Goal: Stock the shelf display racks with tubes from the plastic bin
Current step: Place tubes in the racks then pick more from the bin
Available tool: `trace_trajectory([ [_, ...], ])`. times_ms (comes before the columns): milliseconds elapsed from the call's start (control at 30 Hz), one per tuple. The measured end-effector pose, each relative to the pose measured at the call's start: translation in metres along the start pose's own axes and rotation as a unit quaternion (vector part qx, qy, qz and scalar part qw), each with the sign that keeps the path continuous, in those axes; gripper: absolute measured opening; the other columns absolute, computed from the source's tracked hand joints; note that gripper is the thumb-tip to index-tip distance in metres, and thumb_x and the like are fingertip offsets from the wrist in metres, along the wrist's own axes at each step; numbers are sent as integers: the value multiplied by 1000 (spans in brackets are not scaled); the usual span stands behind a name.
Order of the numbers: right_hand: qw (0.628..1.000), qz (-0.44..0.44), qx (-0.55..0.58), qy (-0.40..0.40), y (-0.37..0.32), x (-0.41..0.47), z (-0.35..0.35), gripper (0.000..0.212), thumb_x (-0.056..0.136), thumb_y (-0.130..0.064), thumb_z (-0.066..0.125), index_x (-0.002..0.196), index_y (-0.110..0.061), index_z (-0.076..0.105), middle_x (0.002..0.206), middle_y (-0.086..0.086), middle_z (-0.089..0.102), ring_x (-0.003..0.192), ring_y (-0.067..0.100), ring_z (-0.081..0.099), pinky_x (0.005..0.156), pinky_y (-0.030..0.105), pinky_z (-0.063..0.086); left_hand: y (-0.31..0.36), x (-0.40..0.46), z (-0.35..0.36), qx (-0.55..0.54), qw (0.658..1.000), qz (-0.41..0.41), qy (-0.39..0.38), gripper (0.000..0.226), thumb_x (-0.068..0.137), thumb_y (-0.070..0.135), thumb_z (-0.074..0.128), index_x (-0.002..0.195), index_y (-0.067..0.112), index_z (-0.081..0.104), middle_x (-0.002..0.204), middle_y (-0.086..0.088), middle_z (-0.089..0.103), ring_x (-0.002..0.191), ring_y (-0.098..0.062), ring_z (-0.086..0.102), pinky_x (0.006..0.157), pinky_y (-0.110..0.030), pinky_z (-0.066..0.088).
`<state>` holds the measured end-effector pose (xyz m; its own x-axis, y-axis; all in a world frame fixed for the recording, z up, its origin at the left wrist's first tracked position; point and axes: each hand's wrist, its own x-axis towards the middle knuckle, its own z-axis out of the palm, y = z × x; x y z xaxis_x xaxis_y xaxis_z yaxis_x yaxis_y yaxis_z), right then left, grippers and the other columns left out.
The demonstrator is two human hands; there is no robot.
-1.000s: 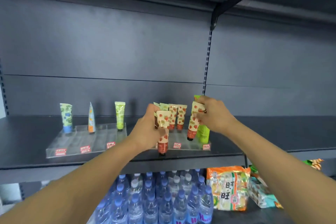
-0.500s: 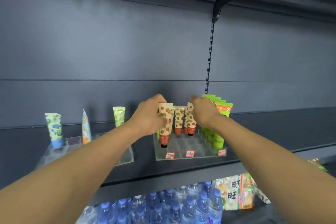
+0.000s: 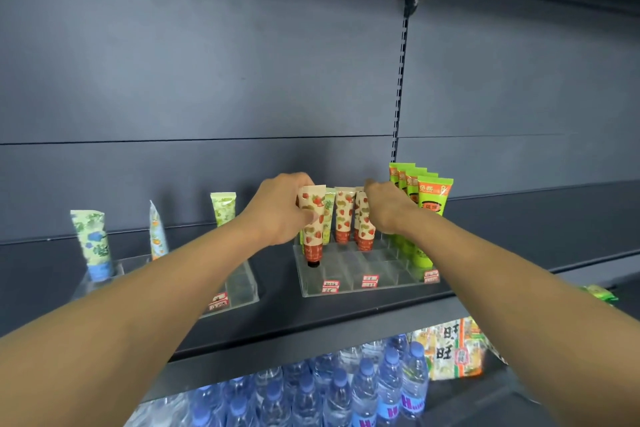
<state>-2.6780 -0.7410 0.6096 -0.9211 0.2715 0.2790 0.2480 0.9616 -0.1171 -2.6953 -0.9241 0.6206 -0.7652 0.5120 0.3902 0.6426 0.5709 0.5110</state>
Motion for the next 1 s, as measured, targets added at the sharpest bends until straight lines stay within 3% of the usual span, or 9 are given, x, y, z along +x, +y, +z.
trace_trajectory([
  [267,1000,-15,-7,15,5,-4,-18,44,87,5,52,129,0,39,124,21,53,112,34,55,78,32,46,14,8,-1,26,999,29,-15,25,79,13,72,74,28,53,84,7,63,68,-2,56,53,-17,38],
  [400,998,-42,17,38,7,-8,-38,53,84,9,51,133,-2,34,130,19,42,118,35,49,88,35,45,25,21,-1,44,998,46,-20,25,79,9,72,74,26,53,84,6,61,71,-6,57,53,-17,39],
  [500,997,-51,21,63,12,-13,-55,51,85,8,50,133,-4,36,129,17,41,114,35,50,89,38,48,37,36,3,64,996,66,-19,20,79,6,69,79,22,57,89,1,63,80,-16,61,62,-27,49],
  [633,992,-68,13,103,19,-19,-71,45,86,3,52,129,-4,40,127,16,42,113,33,49,89,41,49,44,59,15,89,992,78,-37,24,80,0,65,82,23,57,88,-1,62,80,-20,60,65,-30,49],
  [733,991,-66,2,118,26,-21,-77,42,88,-6,53,129,-5,41,128,15,43,119,32,44,90,41,48,43,72,27,119,989,65,-65,25,79,2,65,83,25,59,94,-3,66,87,-22,61,79,-36,53],
  [833,991,-59,2,119,35,-20,-76,41,90,-12,55,128,-6,42,127,14,43,119,32,44,91,40,47,38,80,39,175,981,47,-72,25,82,8,64,100,25,63,104,2,64,102,-21,57,95,-40,42],
  [1000,991,-53,6,121,45,-19,-72,40,89,-14,57,126,-6,43,126,14,44,116,32,46,92,41,47,34,88,50,200,976,40,-74,28,83,10,64,107,25,62,111,4,63,110,-20,52,96,-38,32],
])
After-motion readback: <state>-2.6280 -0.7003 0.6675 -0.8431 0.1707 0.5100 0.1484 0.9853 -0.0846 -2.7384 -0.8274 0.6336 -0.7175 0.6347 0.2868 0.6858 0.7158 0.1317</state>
